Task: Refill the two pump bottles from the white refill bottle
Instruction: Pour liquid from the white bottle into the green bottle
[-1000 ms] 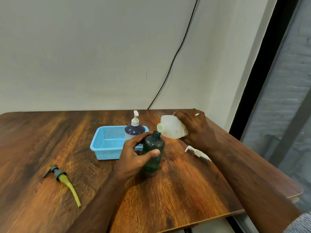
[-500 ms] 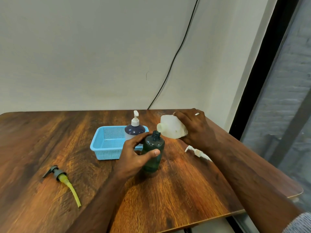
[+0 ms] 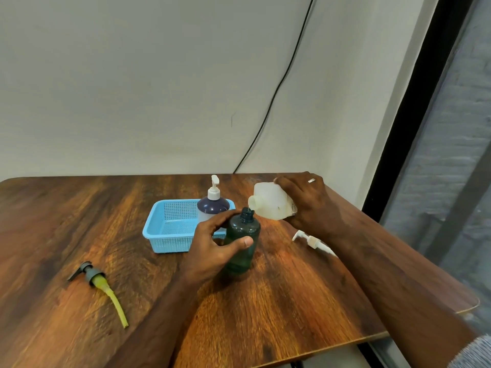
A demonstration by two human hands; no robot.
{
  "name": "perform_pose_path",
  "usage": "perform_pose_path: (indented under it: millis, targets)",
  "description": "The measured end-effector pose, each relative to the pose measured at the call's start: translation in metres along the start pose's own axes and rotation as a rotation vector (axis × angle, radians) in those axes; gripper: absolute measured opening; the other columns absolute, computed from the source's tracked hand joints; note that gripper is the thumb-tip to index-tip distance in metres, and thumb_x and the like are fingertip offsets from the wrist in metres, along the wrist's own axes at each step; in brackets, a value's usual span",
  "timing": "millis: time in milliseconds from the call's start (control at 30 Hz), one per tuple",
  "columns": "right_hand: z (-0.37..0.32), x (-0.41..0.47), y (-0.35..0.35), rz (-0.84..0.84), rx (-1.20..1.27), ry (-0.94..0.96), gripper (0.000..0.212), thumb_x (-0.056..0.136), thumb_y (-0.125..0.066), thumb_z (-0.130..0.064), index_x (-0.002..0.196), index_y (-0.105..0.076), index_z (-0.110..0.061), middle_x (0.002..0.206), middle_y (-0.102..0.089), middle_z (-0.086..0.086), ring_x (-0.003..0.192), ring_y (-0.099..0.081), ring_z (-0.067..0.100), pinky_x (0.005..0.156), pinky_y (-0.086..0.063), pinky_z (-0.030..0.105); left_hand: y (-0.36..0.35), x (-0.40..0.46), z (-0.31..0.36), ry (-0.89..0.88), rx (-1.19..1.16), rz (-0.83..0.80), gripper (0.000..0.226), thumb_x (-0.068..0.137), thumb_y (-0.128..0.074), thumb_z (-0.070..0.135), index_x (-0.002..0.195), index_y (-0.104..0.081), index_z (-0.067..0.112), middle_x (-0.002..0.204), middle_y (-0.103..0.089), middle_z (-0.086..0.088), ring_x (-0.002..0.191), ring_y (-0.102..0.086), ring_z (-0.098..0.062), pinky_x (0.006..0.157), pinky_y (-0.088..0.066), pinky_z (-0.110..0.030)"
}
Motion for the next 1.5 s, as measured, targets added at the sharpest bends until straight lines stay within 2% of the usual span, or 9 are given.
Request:
perform_pose_path:
  millis: [200,367,467,600,833,967,1100,1267,1500]
  targets:
    - [0.0019,0.0014,-0.0015,-0.021,0.002,-0.011,0.07,0.074,-0.073,-0.05,0.131,-0.042,-0.023,0.128,-0.061,0.011,0.113,-0.057,0.032,0.091,-0.045,0.051,0.0,0.0016,-0.0022,0.004,-0.001,0.003,0.056,0.075,-0.084,0.028,0.124,-0.06,0.037,0.124,-0.065,0.013,0.12,-0.055,-0.006,0.083,-0.046,-0.016]
    - [0.0006,0.0017,0.0002,-0.013,0.008,-0.008,0.07,0.074,-0.074,-0.05,0.131,-0.043,-0.022,0.128,-0.062,0.011,0.112,-0.057,0.032,0.092,-0.045,0.05,0.0004,0.001,-0.001,0.001,-0.009,0.005,0.052,0.073,-0.085,0.034,0.118,-0.059,0.042,0.123,-0.064,0.016,0.118,-0.055,-0.003,0.083,-0.045,-0.016]
    - [-0.0003,0.002,0.0011,-0.013,0.005,-0.006,0.07,0.074,-0.074,-0.049,0.131,-0.043,-0.022,0.128,-0.062,0.012,0.112,-0.057,0.033,0.093,-0.045,0.051,0.0002,0.0006,0.0004,-0.001,-0.001,0.001,0.049,0.076,-0.084,0.026,0.113,-0.058,0.046,0.12,-0.063,0.02,0.116,-0.055,0.0,0.081,-0.044,-0.013]
    - [0.0,0.0028,0.0009,-0.023,0.006,-0.012,0.069,0.075,-0.071,-0.051,0.131,-0.042,-0.023,0.128,-0.061,0.012,0.113,-0.057,0.033,0.093,-0.044,0.052,0.0005,0.0009,0.0005,-0.002,-0.003,0.007,0.052,0.076,-0.084,0.025,0.118,-0.059,0.041,0.122,-0.064,0.017,0.117,-0.056,-0.002,0.08,-0.045,-0.013]
    - [0.0003,0.0025,-0.0001,-0.024,-0.001,-0.014,0.072,0.073,-0.074,-0.049,0.132,-0.043,-0.022,0.128,-0.061,0.012,0.114,-0.056,0.033,0.094,-0.045,0.054,0.0011,0.001,-0.0005,-0.014,-0.001,0.014,0.05,0.074,-0.084,0.027,0.115,-0.06,0.044,0.12,-0.064,0.02,0.116,-0.057,0.0,0.078,-0.046,-0.009]
    - [0.0002,0.0025,0.0015,-0.012,0.005,-0.019,0.072,0.072,-0.075,-0.049,0.132,-0.043,-0.022,0.127,-0.061,0.012,0.113,-0.056,0.032,0.095,-0.044,0.05,0.0014,0.0013,0.0011,-0.044,-0.002,0.014,0.05,0.074,-0.084,0.027,0.115,-0.062,0.043,0.118,-0.067,0.018,0.116,-0.058,0.0,0.078,-0.05,-0.012]
    - [-0.0014,0.0024,0.0025,-0.002,0.003,-0.01,0.072,0.072,-0.075,-0.049,0.131,-0.044,-0.022,0.126,-0.062,0.012,0.112,-0.057,0.032,0.095,-0.042,0.047,0.0017,0.0015,0.002,-0.058,0.002,0.007,0.049,0.075,-0.084,0.024,0.114,-0.062,0.045,0.116,-0.067,0.019,0.115,-0.057,0.004,0.076,-0.05,-0.009]
    - [-0.0028,0.0027,0.0046,0.021,0.0,0.001,0.071,0.072,-0.076,-0.048,0.129,-0.045,-0.021,0.125,-0.063,0.012,0.11,-0.058,0.033,0.094,-0.041,0.044,0.001,0.0014,0.0005,-0.049,-0.001,0.011,0.05,0.075,-0.084,0.024,0.116,-0.062,0.043,0.118,-0.067,0.018,0.116,-0.057,0.001,0.077,-0.05,-0.009]
    - [-0.0019,0.0033,0.0034,0.014,-0.005,0.002,0.072,0.072,-0.077,-0.048,0.13,-0.045,-0.02,0.126,-0.063,0.013,0.111,-0.057,0.032,0.093,-0.043,0.047,0.0009,0.0013,0.0004,-0.034,0.0,0.009,0.049,0.075,-0.084,0.026,0.114,-0.06,0.044,0.118,-0.065,0.02,0.114,-0.056,0.006,0.076,-0.048,-0.005]
Point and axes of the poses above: each hand's wrist, its own x-axis towards the middle knuckle, its own y-axis out of the back of the hand, z = x × y, the point moved 5 cm from there along x, towards the middle knuckle
